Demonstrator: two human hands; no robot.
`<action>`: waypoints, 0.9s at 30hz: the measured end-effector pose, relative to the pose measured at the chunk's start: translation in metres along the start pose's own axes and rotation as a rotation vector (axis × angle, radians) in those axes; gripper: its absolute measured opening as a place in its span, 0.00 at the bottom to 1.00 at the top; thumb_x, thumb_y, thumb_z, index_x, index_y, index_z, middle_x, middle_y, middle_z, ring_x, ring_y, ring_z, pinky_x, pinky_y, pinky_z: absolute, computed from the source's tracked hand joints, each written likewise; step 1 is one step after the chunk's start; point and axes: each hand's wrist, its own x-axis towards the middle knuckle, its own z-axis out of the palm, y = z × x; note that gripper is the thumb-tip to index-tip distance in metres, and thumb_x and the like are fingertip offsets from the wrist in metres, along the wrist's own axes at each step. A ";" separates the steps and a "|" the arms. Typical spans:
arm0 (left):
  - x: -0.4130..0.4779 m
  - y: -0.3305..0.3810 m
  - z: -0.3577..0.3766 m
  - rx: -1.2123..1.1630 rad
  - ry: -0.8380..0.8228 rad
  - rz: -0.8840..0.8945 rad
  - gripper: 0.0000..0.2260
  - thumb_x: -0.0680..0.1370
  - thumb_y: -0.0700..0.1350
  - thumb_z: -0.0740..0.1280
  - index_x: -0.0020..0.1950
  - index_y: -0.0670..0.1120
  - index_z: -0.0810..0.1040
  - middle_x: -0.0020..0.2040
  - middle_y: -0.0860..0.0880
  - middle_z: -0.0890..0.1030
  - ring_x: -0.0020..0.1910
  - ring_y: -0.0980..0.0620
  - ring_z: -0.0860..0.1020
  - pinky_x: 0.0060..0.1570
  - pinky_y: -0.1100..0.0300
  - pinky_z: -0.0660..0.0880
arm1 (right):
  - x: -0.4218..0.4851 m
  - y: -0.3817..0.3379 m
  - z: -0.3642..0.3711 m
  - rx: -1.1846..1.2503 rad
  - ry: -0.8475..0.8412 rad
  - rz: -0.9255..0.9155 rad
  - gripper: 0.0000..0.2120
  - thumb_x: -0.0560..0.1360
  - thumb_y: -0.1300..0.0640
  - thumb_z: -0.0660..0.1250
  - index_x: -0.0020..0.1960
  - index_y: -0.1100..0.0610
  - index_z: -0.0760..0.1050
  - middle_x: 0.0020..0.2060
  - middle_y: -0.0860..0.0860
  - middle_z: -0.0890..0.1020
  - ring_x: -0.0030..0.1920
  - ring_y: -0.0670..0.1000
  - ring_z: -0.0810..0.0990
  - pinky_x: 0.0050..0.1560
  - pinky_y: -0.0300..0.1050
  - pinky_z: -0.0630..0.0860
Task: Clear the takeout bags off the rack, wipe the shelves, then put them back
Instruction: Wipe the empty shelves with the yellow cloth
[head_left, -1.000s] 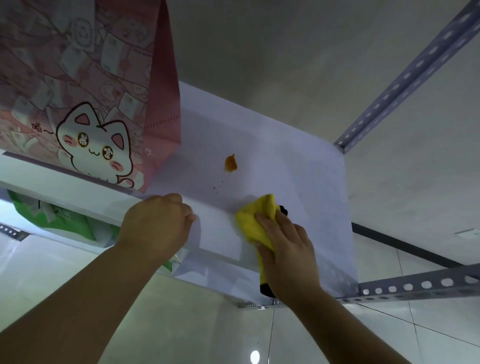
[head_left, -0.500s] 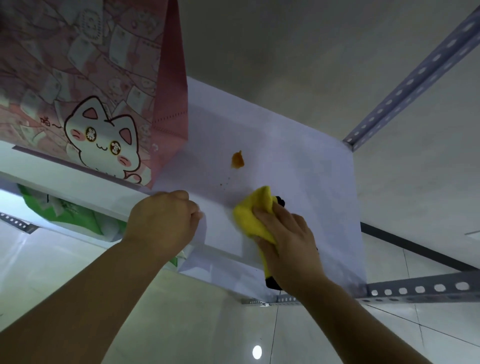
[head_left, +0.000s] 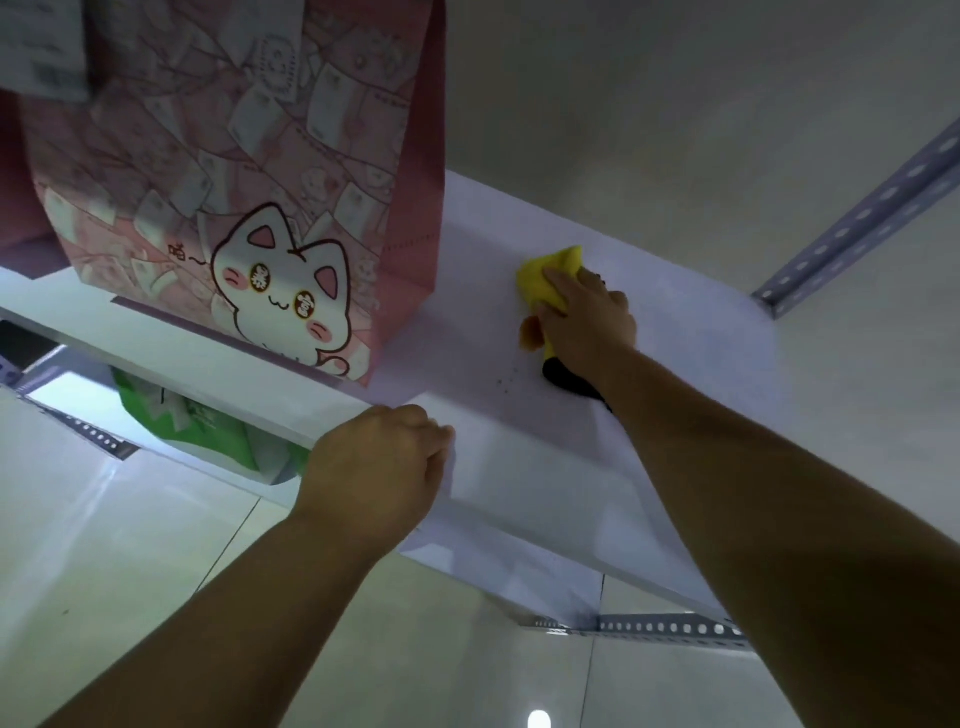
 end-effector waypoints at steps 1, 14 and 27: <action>-0.001 0.000 0.001 -0.014 0.008 -0.001 0.02 0.69 0.39 0.73 0.36 0.44 0.83 0.29 0.47 0.78 0.27 0.46 0.76 0.22 0.58 0.73 | -0.012 -0.003 0.000 0.019 0.011 -0.073 0.23 0.78 0.45 0.56 0.72 0.40 0.59 0.71 0.49 0.63 0.63 0.60 0.65 0.58 0.53 0.64; -0.015 -0.014 0.001 -0.304 -0.011 -0.147 0.04 0.72 0.38 0.72 0.45 0.43 0.85 0.55 0.47 0.83 0.54 0.49 0.80 0.58 0.57 0.72 | -0.056 -0.007 0.000 0.057 0.057 -0.083 0.22 0.76 0.49 0.60 0.70 0.43 0.64 0.70 0.49 0.66 0.61 0.61 0.67 0.60 0.54 0.66; -0.019 -0.015 0.008 -0.180 0.059 -0.081 0.07 0.64 0.33 0.77 0.41 0.38 0.84 0.49 0.39 0.83 0.53 0.37 0.80 0.54 0.44 0.70 | -0.134 0.039 -0.008 0.072 0.169 -0.112 0.19 0.74 0.52 0.65 0.66 0.48 0.73 0.66 0.54 0.73 0.55 0.64 0.72 0.55 0.55 0.71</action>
